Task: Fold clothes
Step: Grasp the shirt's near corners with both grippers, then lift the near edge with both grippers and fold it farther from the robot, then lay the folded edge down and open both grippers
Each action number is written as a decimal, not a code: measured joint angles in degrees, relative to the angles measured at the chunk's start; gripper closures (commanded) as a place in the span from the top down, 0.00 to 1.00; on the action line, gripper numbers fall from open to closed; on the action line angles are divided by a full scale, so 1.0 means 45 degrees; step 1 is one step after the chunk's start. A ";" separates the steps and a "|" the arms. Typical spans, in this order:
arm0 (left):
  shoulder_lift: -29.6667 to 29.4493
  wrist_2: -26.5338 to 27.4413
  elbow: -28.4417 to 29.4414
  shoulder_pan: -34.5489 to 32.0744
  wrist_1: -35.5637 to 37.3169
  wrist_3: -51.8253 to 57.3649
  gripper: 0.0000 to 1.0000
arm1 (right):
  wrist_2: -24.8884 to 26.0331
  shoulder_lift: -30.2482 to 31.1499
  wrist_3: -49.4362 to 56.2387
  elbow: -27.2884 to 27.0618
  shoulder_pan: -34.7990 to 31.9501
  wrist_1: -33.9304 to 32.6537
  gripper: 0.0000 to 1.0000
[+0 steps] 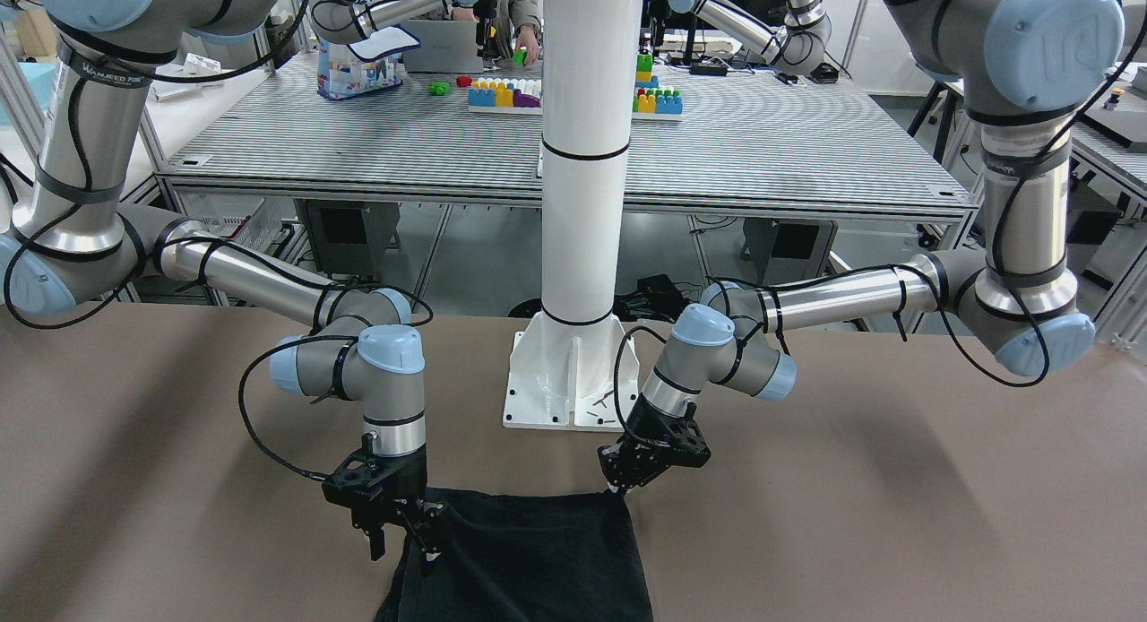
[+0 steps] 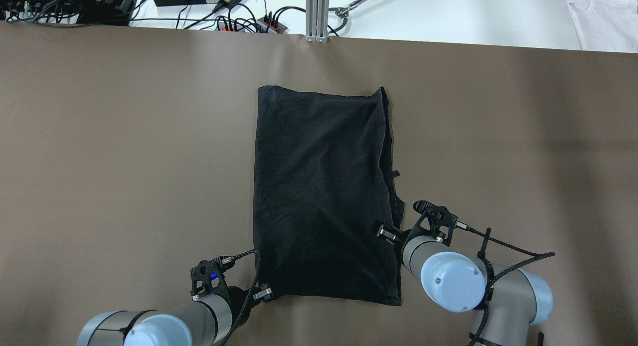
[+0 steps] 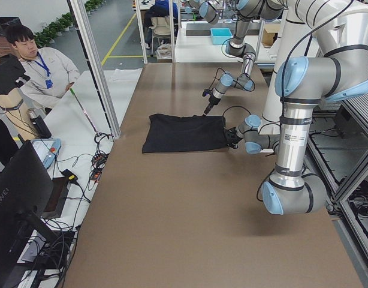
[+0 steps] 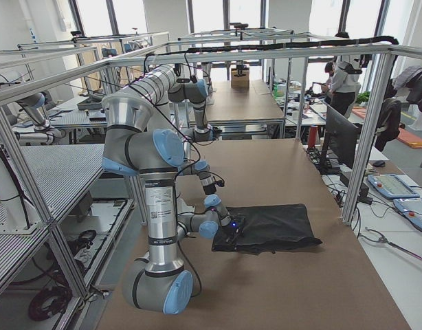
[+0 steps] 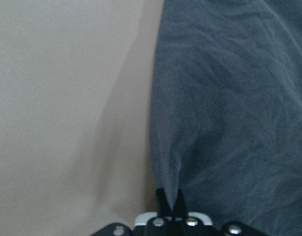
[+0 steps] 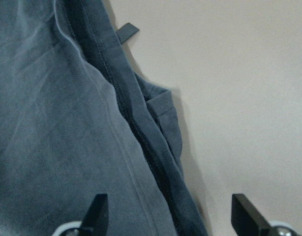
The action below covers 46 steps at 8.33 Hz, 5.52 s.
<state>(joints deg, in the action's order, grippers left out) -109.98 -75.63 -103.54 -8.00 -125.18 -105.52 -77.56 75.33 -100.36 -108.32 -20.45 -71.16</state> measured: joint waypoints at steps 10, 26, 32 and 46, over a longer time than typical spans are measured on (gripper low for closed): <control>0.0060 0.0030 0.0002 -0.0026 0.0005 0.0049 0.00 | 0.0925 -0.0052 -0.2775 0.0416 0.1019 0.0051 0.45; 0.1496 -0.0083 -0.4362 0.0188 0.1440 0.0109 0.00 | 0.1745 0.0797 -0.4361 -0.3235 0.2593 -0.0254 0.00; -0.2009 -0.3340 -0.4574 -0.3930 0.6655 0.2038 0.00 | 0.0535 -0.0565 -0.3622 -0.3419 -0.0075 -0.2223 0.00; -0.6150 -0.5928 0.5855 -0.8225 0.2280 0.6807 1.00 | -0.1067 -0.3723 0.0430 0.2959 -0.3318 0.0791 0.93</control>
<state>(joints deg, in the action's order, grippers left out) -137.65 -102.31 -77.19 -45.01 -114.92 -74.89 -82.36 58.58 -98.43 -95.00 -35.38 -67.60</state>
